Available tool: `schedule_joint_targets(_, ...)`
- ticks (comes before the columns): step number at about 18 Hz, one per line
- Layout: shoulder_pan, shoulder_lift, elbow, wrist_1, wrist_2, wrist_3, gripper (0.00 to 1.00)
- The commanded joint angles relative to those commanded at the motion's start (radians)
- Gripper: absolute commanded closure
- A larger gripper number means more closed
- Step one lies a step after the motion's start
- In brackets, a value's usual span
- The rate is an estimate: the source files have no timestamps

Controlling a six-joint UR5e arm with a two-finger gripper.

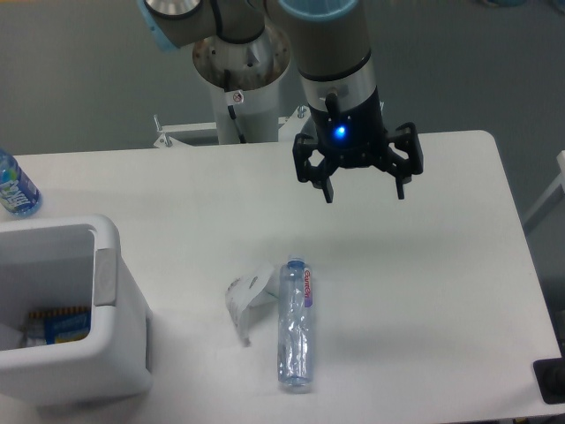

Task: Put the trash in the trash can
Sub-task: 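Move the open gripper down toward the crumpled white paper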

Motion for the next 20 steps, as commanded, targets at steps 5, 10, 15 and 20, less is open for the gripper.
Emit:
schedule_joint_targets(5, -0.008, 0.002, -0.015, 0.0, 0.0, -0.005, 0.0)
schedule_joint_targets(10, -0.014, -0.008, -0.043, 0.003, -0.002, -0.076, 0.0)
schedule_joint_targets(15, -0.018, -0.015, -0.119, 0.063, -0.058, -0.129, 0.0)
schedule_joint_targets(20, -0.028, -0.014, -0.248, 0.187, -0.052, -0.126, 0.0)
